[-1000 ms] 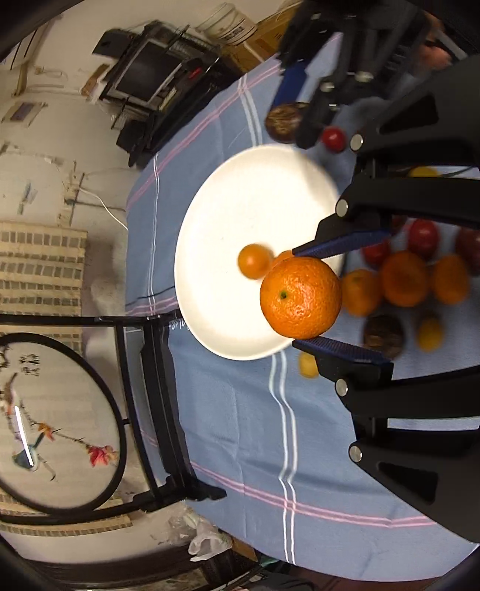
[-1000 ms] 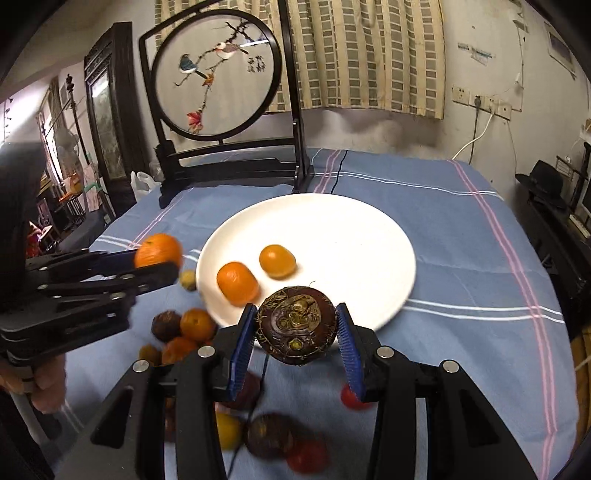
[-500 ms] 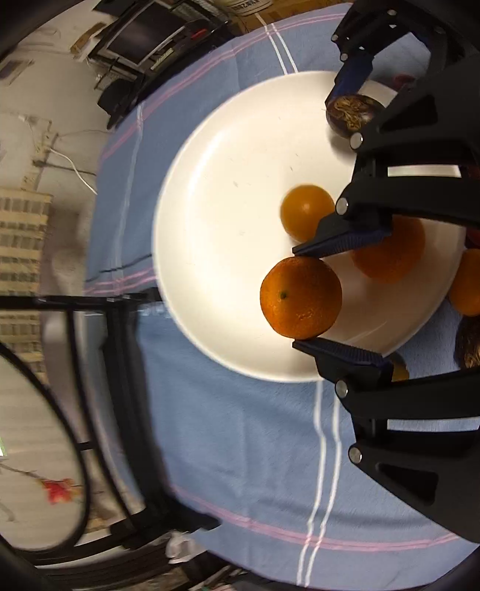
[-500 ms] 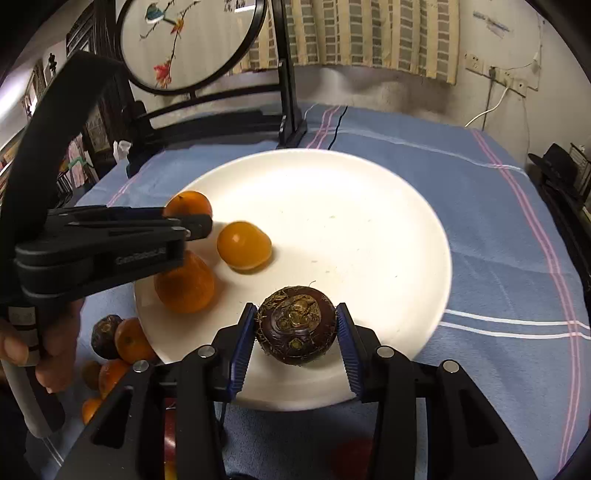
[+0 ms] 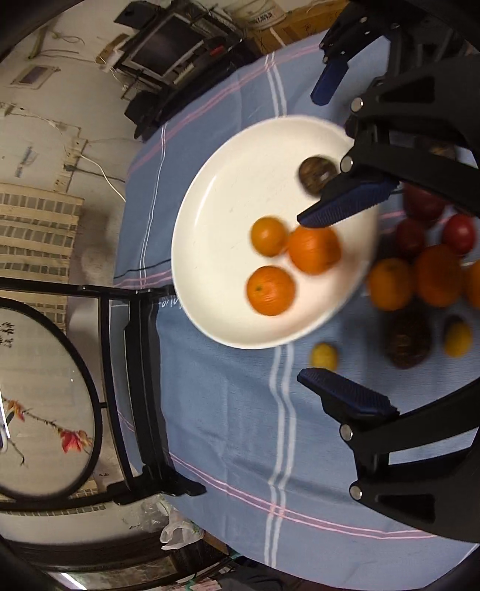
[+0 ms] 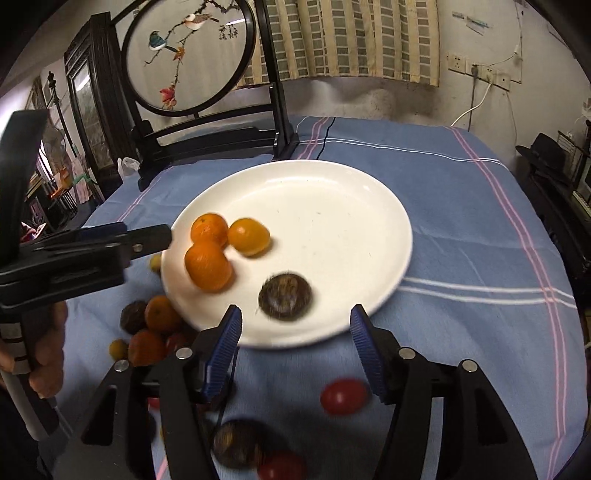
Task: Organize fruits
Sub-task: 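Lower the mandarin and passion fruit onto the white plate and open both tools, then grasp a dark red plum with the left tool while the right tool grasps a red cherry tomato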
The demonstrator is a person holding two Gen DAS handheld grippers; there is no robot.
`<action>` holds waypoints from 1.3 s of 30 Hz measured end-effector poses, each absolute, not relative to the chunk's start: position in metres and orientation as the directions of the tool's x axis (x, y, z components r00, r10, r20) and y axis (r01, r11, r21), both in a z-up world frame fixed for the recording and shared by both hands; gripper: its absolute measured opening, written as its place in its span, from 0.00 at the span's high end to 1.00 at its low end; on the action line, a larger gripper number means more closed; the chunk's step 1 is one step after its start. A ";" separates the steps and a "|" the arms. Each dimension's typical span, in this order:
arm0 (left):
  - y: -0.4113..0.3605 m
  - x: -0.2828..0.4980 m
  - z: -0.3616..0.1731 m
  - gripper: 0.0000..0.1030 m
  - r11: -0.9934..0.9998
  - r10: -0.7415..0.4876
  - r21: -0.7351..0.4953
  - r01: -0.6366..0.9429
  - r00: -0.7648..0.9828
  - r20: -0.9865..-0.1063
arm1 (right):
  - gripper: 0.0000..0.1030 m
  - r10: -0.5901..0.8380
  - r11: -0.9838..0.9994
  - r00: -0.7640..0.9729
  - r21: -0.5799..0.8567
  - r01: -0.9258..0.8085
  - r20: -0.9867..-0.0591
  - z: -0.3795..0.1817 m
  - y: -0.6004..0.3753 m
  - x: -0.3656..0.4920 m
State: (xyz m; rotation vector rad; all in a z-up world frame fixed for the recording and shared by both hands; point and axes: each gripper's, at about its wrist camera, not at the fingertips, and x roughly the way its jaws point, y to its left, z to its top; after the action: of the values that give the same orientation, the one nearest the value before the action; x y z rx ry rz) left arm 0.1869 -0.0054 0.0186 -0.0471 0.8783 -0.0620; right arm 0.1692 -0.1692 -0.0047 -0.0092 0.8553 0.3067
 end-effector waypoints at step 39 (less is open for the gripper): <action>-0.032 0.052 -0.043 0.63 0.972 -0.201 -0.108 0.209 0.502 -0.841 | 0.35 0.194 0.955 0.543 0.030 -0.296 -0.817 -0.048 -0.188 0.073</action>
State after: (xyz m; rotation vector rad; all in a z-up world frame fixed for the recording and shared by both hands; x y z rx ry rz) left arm 0.0522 -0.0316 -0.0432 0.0087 1.0149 -0.2479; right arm 0.0730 -0.1885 -0.0480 -0.1160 0.9534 0.2915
